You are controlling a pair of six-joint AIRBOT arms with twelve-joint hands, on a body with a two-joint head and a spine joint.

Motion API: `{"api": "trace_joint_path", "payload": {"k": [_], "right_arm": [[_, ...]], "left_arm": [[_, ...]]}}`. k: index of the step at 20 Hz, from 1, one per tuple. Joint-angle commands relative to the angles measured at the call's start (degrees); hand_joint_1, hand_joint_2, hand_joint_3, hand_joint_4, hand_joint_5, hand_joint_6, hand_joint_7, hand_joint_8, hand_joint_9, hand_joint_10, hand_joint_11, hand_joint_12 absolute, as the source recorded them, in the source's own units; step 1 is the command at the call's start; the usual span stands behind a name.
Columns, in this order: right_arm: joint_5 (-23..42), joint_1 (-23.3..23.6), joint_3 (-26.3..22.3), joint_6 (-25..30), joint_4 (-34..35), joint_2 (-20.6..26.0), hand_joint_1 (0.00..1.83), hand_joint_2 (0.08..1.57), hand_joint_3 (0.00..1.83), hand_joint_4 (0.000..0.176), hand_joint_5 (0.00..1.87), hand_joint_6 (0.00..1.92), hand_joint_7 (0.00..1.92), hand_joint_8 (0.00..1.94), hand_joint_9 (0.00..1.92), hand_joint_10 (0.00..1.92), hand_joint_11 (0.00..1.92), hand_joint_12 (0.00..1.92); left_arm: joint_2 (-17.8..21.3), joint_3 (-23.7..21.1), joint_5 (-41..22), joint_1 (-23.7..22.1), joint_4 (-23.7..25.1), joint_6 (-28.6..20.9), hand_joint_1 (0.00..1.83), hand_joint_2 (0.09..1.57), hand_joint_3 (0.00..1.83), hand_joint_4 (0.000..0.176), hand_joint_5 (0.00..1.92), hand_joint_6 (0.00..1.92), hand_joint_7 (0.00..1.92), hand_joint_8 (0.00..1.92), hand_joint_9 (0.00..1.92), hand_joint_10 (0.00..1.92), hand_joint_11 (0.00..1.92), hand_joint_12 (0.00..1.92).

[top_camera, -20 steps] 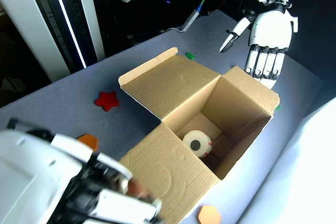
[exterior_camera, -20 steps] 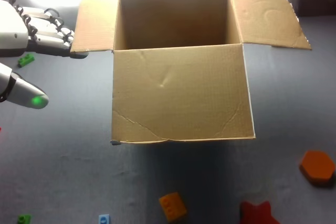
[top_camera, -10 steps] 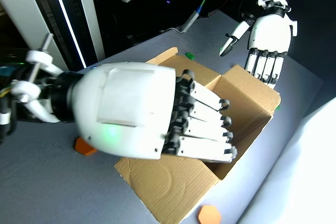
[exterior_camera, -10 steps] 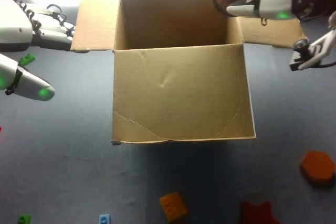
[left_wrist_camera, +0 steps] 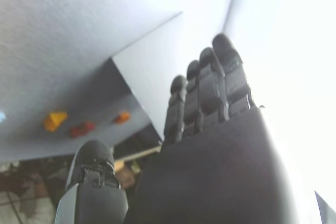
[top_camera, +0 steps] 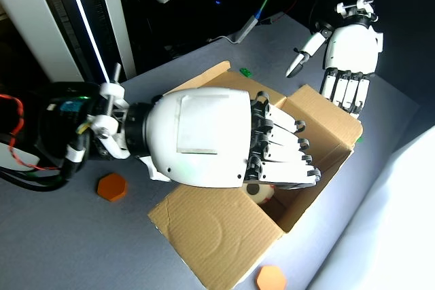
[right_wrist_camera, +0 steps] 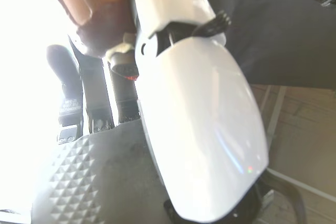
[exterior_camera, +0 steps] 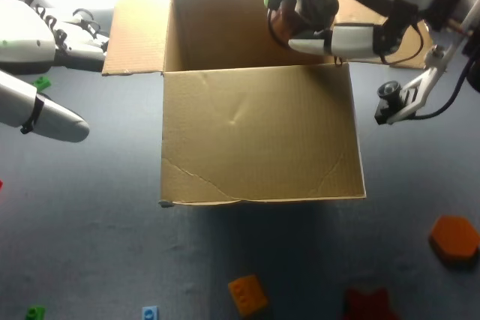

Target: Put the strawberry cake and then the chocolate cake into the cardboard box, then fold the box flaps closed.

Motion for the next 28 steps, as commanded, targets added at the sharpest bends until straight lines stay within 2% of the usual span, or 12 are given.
{"api": "trace_joint_path", "payload": {"k": [1,4,5,6,7,9,11,15,21,23,25,28], "right_arm": [[8.03,0.14,0.32,0.35,0.83,0.51,1.18,1.20,0.01,0.000,0.88,1.08,0.78,1.42,0.49,1.47,0.14,1.92],[8.03,-0.59,0.39,0.30,1.20,0.21,1.16,1.22,0.00,0.000,0.73,1.25,0.82,1.36,0.51,1.41,0.19,1.92],[8.02,-0.62,0.39,0.29,1.20,0.21,1.28,1.20,0.00,0.000,0.60,0.91,0.80,1.31,0.49,1.39,0.19,1.92],[8.02,-0.60,0.39,0.29,1.22,0.23,1.02,1.19,0.00,0.000,0.45,0.68,0.59,0.95,0.42,1.35,0.12,1.92],[8.02,-0.57,0.39,0.31,1.25,0.25,0.93,1.15,0.00,0.000,0.41,0.52,0.58,0.67,0.41,1.25,0.05,1.92],[7.60,-0.67,0.38,0.31,1.25,0.27,0.54,1.17,0.00,0.000,0.33,0.19,0.55,0.18,0.34,0.86,0.00,1.69],[7.51,-0.77,0.38,0.31,1.25,0.40,0.42,1.14,0.00,0.000,0.28,0.05,0.45,0.02,0.26,0.63,0.00,1.56],[6.05,0.05,-0.07,0.32,1.46,1.57,0.40,1.05,0.00,0.000,0.18,0.00,0.30,0.00,0.23,0.42,0.00,1.46],[0.69,2.47,-5.95,-0.07,8.55,9.82,0.41,1.05,0.00,0.000,0.18,0.01,0.28,0.00,0.22,0.39,0.00,1.45],[-1.71,2.27,-8.26,-5.28,14.71,13.43,0.35,1.08,0.01,0.000,0.18,0.01,0.29,0.01,0.22,0.40,0.00,1.47],[-2.14,-0.22,-10.18,-9.11,17.32,17.11,0.26,1.11,0.02,0.000,0.17,0.00,0.30,0.01,0.22,0.41,0.00,1.48],[-4.91,-3.62,-11.48,-13.76,22.81,21.12,0.20,1.13,0.02,0.000,0.19,0.01,0.32,0.01,0.22,0.44,0.00,1.50]], "left_arm": [[0.16,0.62,-0.37,-0.14,-4.30,-0.09,0.00,1.13,0.00,0.029,0.10,0.00,0.12,0.00,0.13,0.00,0.00,0.57],[-0.36,1.53,-0.32,0.44,-4.90,-0.44,0.00,1.12,0.00,0.026,0.10,0.00,0.12,0.00,0.14,0.01,0.00,0.57],[-0.41,1.62,-0.32,0.47,-5.00,-0.44,0.00,1.12,0.00,0.027,0.11,0.00,0.12,0.00,0.15,0.01,0.00,0.59],[-0.43,1.63,-0.32,0.47,-5.05,-0.44,0.00,1.12,0.00,0.027,0.11,0.00,0.13,0.00,0.16,0.01,0.00,0.60],[-0.43,1.64,-0.32,0.47,-5.13,-0.44,0.00,1.12,0.00,0.025,0.11,0.00,0.13,0.00,0.16,0.01,0.00,0.62],[-0.45,1.77,-0.32,0.49,-5.13,-0.44,0.00,1.12,0.00,0.025,0.12,0.00,0.13,0.00,0.16,0.00,0.00,0.60],[-0.62,2.00,-0.32,0.50,-5.13,-0.44,0.00,1.13,0.00,0.023,0.11,0.00,0.13,0.00,0.16,0.00,0.00,0.59],[-0.76,2.19,0.11,0.49,-5.44,-0.44,0.00,1.12,0.00,0.021,0.12,0.00,0.13,0.00,0.15,0.00,0.00,0.60],[-1.18,3.84,0.64,-2.72,-6.17,-0.43,0.00,1.13,0.00,0.023,0.11,0.00,0.13,0.00,0.16,0.00,0.00,0.59],[-1.19,3.98,0.62,-4.85,-6.15,-0.43,0.00,1.12,0.00,0.025,0.11,0.00,0.12,0.00,0.15,0.00,0.00,0.63],[-1.18,4.03,-0.01,-7.41,-6.06,-0.42,0.00,1.12,0.00,0.021,0.11,0.00,0.11,0.00,0.14,0.00,0.00,0.61],[-1.16,3.88,-1.24,-12.27,-3.04,-0.39,0.00,1.13,0.00,0.029,0.12,0.00,0.11,0.00,0.13,0.00,0.00,0.59]]}}
